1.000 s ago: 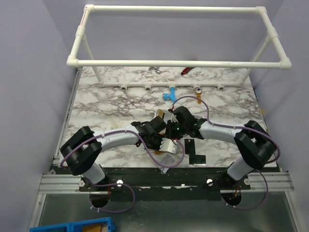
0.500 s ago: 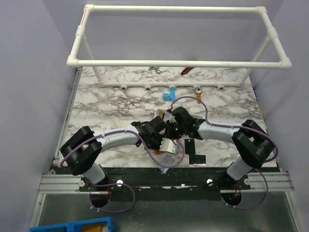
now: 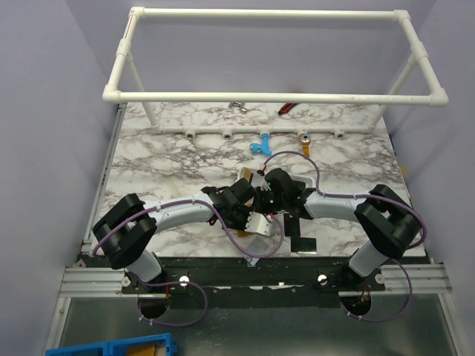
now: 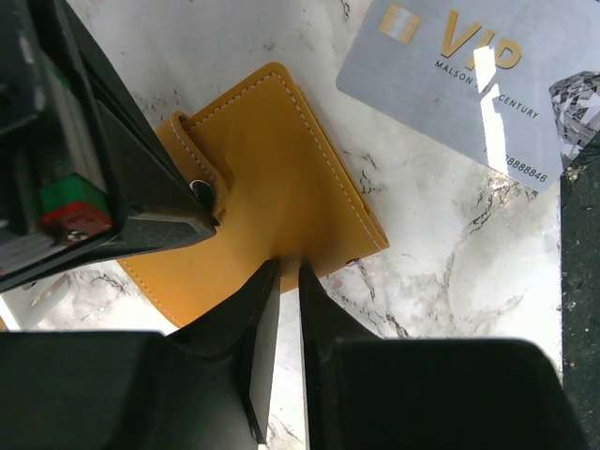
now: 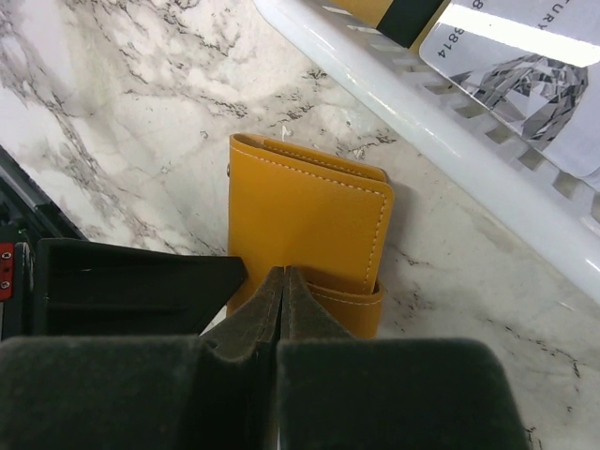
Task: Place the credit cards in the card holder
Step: Close the card holder at the center of the board.
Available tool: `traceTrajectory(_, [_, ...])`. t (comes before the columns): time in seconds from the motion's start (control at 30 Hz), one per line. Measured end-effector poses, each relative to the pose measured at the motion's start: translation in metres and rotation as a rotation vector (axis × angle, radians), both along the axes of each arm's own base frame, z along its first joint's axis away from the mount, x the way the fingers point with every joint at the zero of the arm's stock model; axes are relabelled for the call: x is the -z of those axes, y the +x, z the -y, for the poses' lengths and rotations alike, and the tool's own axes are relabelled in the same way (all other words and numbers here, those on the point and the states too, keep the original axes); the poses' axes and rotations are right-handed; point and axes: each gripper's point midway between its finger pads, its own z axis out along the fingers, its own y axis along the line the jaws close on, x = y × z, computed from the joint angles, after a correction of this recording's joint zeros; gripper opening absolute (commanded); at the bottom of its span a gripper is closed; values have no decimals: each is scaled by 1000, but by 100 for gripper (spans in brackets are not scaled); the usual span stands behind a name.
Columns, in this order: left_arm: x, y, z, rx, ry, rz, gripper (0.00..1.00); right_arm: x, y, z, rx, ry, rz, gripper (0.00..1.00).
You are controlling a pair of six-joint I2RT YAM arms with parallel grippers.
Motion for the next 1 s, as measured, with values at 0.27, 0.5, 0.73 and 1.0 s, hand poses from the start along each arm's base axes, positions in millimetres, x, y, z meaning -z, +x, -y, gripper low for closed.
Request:
traceTrajectory(0.27, [0,0,0,3,1,1,15,4,-1,5,47,22,24,1])
traceTrajectory(0.5, [1,-2,-4,2,16,-7,15,3,-4,16,102,40,42,1])
traceTrajectory(0.73, [2,-2,-6,0,24,-9,15,5,2,8,126,85,45,1])
traceTrajectory(1.0, [-9,2,-10,-32,19,-40,15,6,3,23,203,123,23,1])
